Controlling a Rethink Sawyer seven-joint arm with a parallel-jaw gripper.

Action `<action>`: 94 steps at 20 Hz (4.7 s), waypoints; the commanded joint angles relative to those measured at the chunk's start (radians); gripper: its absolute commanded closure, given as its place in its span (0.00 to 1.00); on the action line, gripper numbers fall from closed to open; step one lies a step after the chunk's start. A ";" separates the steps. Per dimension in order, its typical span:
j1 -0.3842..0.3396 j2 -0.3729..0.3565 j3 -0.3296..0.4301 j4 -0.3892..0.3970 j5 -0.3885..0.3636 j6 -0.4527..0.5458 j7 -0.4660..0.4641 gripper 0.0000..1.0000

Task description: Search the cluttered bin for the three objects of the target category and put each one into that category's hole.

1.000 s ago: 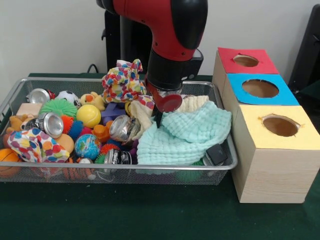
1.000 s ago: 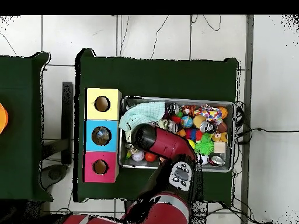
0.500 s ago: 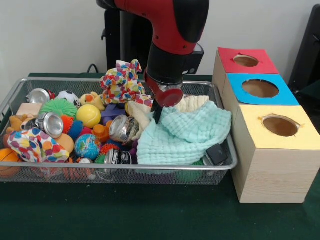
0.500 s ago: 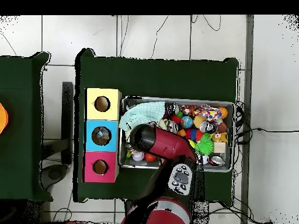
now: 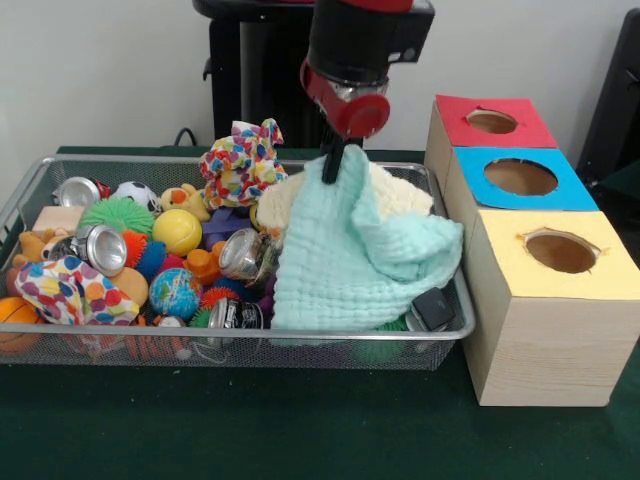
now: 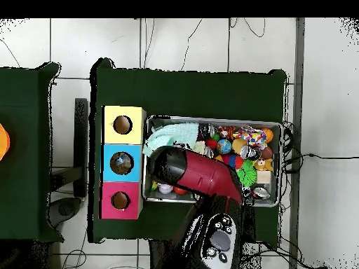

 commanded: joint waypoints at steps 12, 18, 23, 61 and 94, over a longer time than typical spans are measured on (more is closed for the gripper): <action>-0.115 -0.287 0.034 0.026 -0.153 0.355 -0.197 1.00; -0.208 -0.357 0.064 0.001 -0.219 0.436 -0.300 1.00; -0.325 -0.400 0.107 -0.007 -0.270 0.448 -0.424 1.00; -0.712 -0.283 0.420 0.021 -0.398 0.261 -0.508 0.00; -0.628 -0.257 0.444 0.099 -0.416 0.145 -0.397 0.00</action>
